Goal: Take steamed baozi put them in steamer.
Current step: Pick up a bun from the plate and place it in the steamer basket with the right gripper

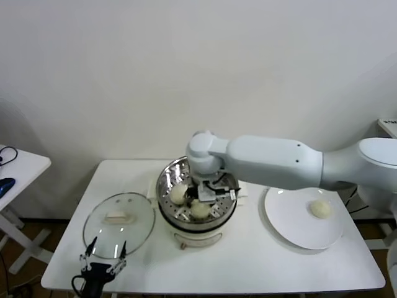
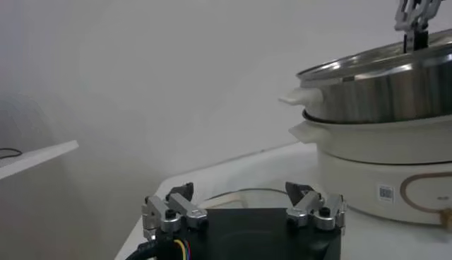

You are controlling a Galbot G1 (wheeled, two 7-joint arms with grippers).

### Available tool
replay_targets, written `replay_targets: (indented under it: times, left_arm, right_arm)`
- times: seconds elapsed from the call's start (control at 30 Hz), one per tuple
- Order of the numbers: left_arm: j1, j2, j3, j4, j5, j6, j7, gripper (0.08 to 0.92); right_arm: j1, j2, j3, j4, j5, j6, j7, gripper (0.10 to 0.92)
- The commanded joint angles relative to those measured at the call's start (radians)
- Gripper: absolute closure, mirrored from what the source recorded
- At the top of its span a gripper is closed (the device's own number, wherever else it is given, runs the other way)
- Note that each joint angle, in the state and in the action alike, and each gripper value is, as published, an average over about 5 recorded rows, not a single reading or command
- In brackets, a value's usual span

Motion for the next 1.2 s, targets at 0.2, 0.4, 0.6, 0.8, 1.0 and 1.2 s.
replay_targets:
  times: [0.2,0.4,0.6,0.8,1.0,1.2]
  left_arm:
    - [-0.004,0.001,0.003,0.007,0.002,0.002,0.0,0.177]
    - [-0.001,0.001,0.003,0.012,0.003,0.0,0.0,0.177]
    - [0.0,0.002,0.003,0.01,0.004,0.001,0.0,0.177]
    - [-0.004,0.003,0.005,0.014,0.006,0.003,0.001,0.177]
    - [-0.004,0.004,0.005,0.017,0.006,0.002,0.0,0.177]
    - [-0.005,0.004,0.006,0.019,0.007,0.002,0.0,0.177]
  right_arm:
    - [-0.031,0.011,0.008,0.0,-0.013,0.012,0.0,0.321]
    - [-0.018,-0.019,0.003,0.013,-0.012,0.019,-0.004,0.321]
    - [-0.016,-0.033,0.001,0.015,-0.011,0.024,-0.004,0.321]
    - [-0.02,-0.031,0.0,0.016,-0.012,0.026,0.005,0.321]
    - [-0.021,-0.032,0.003,0.012,-0.017,0.04,0.014,0.259]
    - [-0.022,-0.033,0.027,0.006,-0.028,0.075,0.013,0.204]
